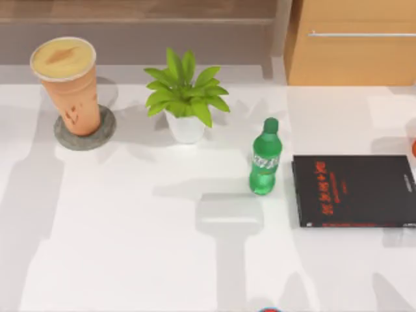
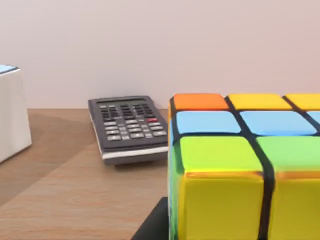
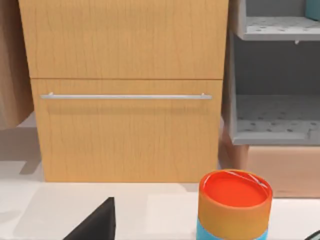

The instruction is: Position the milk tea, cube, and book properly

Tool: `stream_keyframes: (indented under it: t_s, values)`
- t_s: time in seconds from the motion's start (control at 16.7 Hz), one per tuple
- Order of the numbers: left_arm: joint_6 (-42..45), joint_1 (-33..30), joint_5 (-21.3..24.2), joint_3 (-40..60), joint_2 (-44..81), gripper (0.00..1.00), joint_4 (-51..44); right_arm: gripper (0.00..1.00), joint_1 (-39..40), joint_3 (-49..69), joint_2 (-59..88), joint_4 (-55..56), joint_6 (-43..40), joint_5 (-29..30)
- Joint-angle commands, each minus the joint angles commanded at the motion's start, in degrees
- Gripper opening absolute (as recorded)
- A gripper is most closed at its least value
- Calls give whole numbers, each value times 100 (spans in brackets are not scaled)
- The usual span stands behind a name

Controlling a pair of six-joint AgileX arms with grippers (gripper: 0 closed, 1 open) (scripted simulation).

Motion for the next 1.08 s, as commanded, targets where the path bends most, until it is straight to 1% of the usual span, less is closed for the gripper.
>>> stream_keyframes:
  t_s: [0.24,0.3,0.84,1.08]
  values:
    - [0,0,0,0,0,98,0,100,0,0,0,0,0,0]
    - [0,0,0,0,0,100,0,100,0,0,0,0,0,0]
    - [0,13,1,-23,-26,100,8,100,0,0,0,0,0,0]
    - [1,20,1,-520,-397,100,102,100,0,0,0,0,0,0]
